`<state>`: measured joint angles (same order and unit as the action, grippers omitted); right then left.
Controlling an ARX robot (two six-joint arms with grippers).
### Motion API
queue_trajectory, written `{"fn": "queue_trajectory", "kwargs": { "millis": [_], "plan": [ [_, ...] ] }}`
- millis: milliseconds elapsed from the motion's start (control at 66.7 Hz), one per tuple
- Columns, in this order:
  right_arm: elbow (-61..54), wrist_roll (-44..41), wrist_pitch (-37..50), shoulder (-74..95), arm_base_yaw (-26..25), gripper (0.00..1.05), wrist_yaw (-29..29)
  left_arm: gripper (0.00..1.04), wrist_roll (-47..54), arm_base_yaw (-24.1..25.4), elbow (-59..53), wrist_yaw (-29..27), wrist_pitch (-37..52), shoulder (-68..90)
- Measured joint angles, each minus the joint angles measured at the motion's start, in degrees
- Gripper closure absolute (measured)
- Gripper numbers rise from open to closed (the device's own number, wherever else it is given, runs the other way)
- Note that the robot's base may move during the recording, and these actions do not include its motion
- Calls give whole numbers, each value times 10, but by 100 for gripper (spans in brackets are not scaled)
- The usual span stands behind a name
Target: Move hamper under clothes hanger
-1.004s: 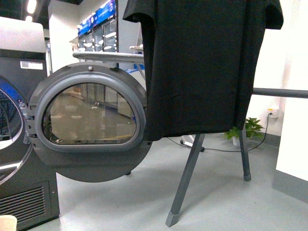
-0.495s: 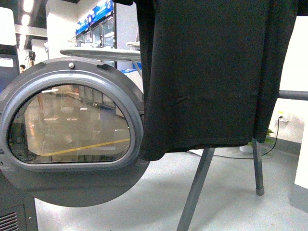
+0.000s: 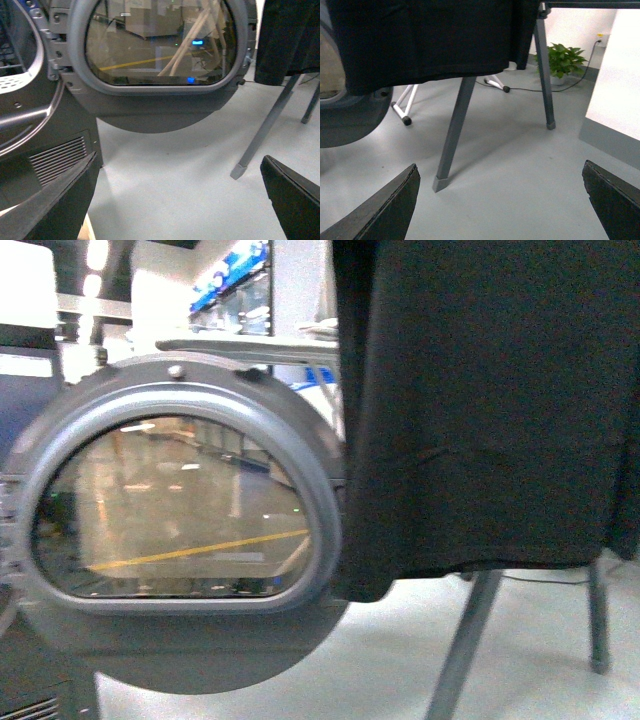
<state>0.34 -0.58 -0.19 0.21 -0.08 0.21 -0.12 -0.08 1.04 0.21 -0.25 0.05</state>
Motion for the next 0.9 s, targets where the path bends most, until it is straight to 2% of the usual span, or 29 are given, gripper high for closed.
{"fn": "queue_trajectory", "kwargs": {
  "millis": [900],
  "plan": [
    [0,0,0,0,1,8,-5,7,0,1,0,-4,0,-1]
  ]
}}
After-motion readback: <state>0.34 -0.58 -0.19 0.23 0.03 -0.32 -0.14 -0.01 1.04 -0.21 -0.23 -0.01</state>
